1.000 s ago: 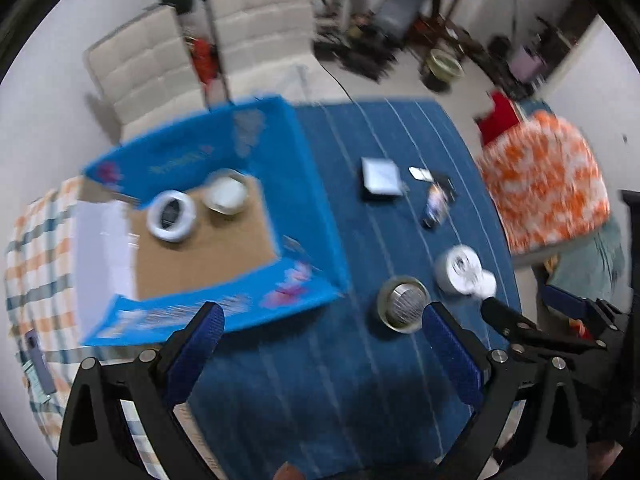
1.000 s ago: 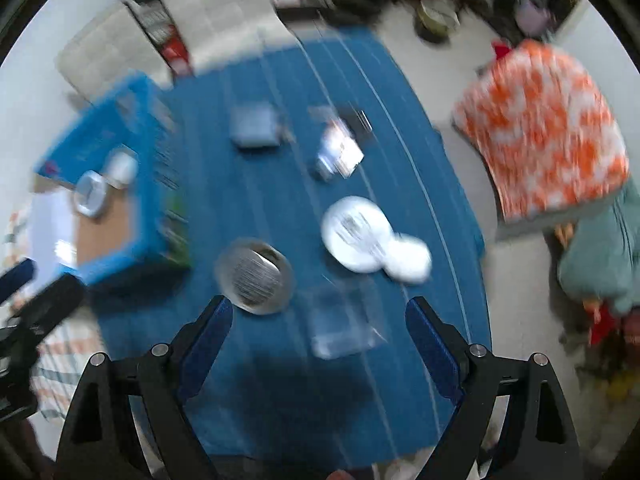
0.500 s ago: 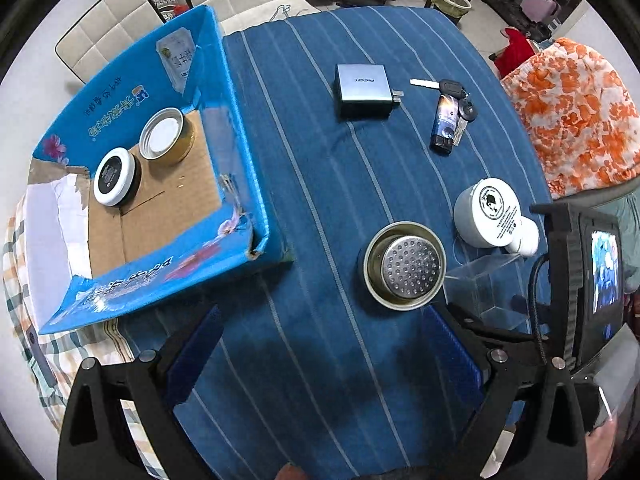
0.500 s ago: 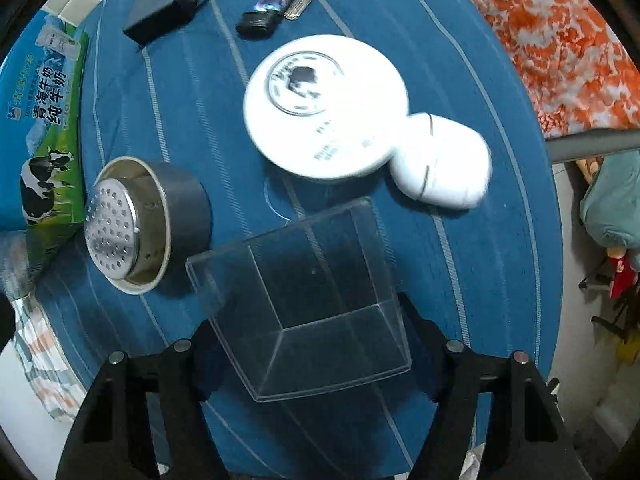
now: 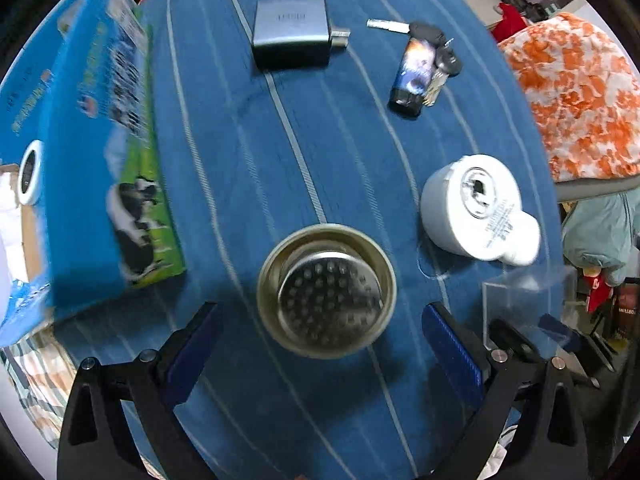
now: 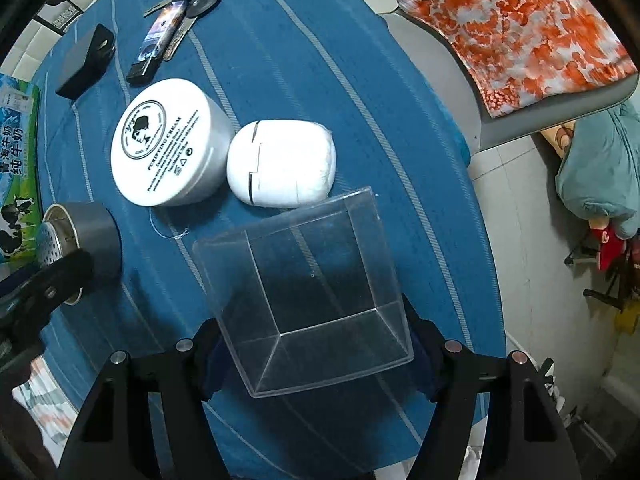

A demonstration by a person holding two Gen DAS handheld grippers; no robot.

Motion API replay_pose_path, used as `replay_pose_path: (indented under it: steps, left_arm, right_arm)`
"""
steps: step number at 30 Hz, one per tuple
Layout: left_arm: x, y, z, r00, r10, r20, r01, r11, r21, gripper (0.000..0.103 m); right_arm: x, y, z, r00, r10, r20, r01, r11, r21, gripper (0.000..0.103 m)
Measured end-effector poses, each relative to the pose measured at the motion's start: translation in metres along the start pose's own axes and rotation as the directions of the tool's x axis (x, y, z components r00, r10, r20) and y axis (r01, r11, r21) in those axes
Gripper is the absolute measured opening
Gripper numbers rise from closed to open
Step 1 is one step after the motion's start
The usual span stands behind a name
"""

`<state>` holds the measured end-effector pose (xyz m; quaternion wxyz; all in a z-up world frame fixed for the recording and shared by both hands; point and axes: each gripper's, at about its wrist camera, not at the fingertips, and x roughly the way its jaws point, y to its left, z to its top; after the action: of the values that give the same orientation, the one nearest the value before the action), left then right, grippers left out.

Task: Organize rigid objects
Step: 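Grasp the metal strainer cup with the left tool while the right tool grasps the clear box, then lower the strainer cup into the box with the left tool while the right tool sets the clear box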

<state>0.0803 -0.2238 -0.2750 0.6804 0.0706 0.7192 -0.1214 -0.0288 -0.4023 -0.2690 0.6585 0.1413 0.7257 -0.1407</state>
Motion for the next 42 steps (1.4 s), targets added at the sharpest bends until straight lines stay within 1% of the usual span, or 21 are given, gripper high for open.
replay_pose_path:
  steps: [5, 7, 8, 9, 11, 12, 14, 16, 18, 20, 23, 26, 31, 34, 36, 40, 41, 42]
  left_arm:
    - [0.025, 0.001, 0.007, 0.999, 0.006, -0.051, -0.007, 1.0, -0.012, 0.101]
    - [0.032, 0.002, 0.009, 0.998, 0.02, -0.053, -0.021, 1.0, -0.011, 0.1]
    - [0.034, 0.001, 0.009, 0.998, 0.037, -0.042, -0.037, 0.999, -0.002, 0.09]
    - [0.036, 0.0, 0.009, 0.999, 0.018, -0.03, -0.017, 1.0, 0.005, 0.078]
    - [0.035, -0.003, 0.009, 1.0, 0.008, -0.018, -0.007, 1.0, 0.01, 0.069]
    - [0.034, -0.007, 0.009, 1.0, 0.019, -0.014, -0.018, 1.0, 0.02, 0.069]
    - [0.031, -0.01, 0.006, 1.0, 0.004, 0.001, -0.004, 1.0, 0.017, 0.069]
    - [0.026, -0.012, 0.0, 1.0, 0.006, 0.01, -0.006, 1.0, 0.022, 0.069]
    - [0.019, -0.012, -0.006, 1.0, -0.005, 0.019, 0.004, 1.0, 0.026, 0.069]
    - [0.011, -0.01, -0.012, 0.999, -0.001, 0.033, 0.0, 0.999, 0.033, 0.069]
    - [-0.005, -0.006, -0.02, 0.998, -0.004, 0.066, 0.001, 0.999, 0.042, 0.069]
    - [-0.02, -0.003, -0.024, 0.995, -0.005, 0.099, 0.0, 0.999, 0.046, 0.069]
    - [-0.047, 0.015, -0.031, 0.987, -0.029, 0.156, 0.024, 0.999, 0.035, 0.069]
    - [-0.073, 0.022, -0.036, 0.978, -0.055, 0.199, 0.049, 0.998, 0.033, 0.069]
    - [-0.094, 0.029, -0.037, 0.968, -0.072, 0.239, 0.065, 0.997, 0.037, 0.069]
    - [-0.127, 0.035, -0.038, 0.948, -0.084, 0.305, 0.08, 0.996, 0.027, 0.069]
    - [-0.141, 0.044, -0.04, 0.941, -0.088, 0.328, 0.088, 0.996, 0.016, 0.069]
    - [-0.149, 0.049, -0.037, 0.936, -0.088, 0.342, 0.091, 0.996, 0.008, 0.069]
  right_arm:
    - [0.005, 0.003, 0.002, 1.0, -0.007, -0.005, 0.007, 1.0, 0.01, 0.073]
    - [0.007, 0.003, 0.004, 1.0, -0.008, -0.005, 0.008, 1.0, 0.013, 0.073]
    - [0.007, 0.003, 0.004, 1.0, -0.009, -0.006, 0.009, 1.0, 0.013, 0.073]
    - [0.008, 0.002, 0.004, 1.0, -0.01, -0.005, 0.01, 1.0, 0.013, 0.073]
    - [0.008, 0.004, 0.003, 1.0, -0.018, -0.003, 0.018, 1.0, 0.011, 0.072]
    - [0.01, 0.002, 0.005, 1.0, -0.024, -0.001, 0.024, 1.0, 0.008, 0.072]
    - [0.008, 0.004, 0.003, 0.999, -0.039, 0.006, 0.039, 0.999, 0.007, 0.072]
    - [0.002, 0.009, 0.0, 0.998, -0.052, 0.021, 0.052, 0.999, 0.004, 0.072]
    - [-0.004, 0.012, -0.003, 0.998, -0.052, 0.035, 0.052, 0.999, -0.004, 0.071]
    - [-0.012, 0.018, -0.005, 0.997, -0.052, 0.049, 0.053, 0.998, -0.018, 0.071]
    - [-0.024, 0.027, -0.009, 0.995, -0.057, 0.078, 0.06, 0.997, -0.048, 0.071]
    - [-0.037, 0.038, -0.012, 0.994, -0.046, 0.1, 0.053, 0.996, -0.071, 0.071]
    - [-0.065, 0.055, -0.02, 0.989, -0.012, 0.149, 0.027, 0.995, -0.099, 0.07]
    - [-0.088, 0.064, -0.025, 0.983, 0.009, 0.183, 0.014, 0.993, -0.12, 0.07]
    - [-0.107, 0.072, -0.027, 0.977, 0.025, 0.213, 0.005, 0.99, -0.139, 0.07]
    - [-0.151, 0.093, -0.034, 0.955, 0.064, 0.29, -0.008, 0.982, -0.189, 0.07]
    - [-0.161, 0.099, -0.035, 0.952, 0.093, 0.291, -0.035, 0.98, -0.197, 0.07]
    - [-0.172, 0.107, -0.037, 0.946, 0.11, 0.306, -0.044, 0.976, -0.213, 0.07]
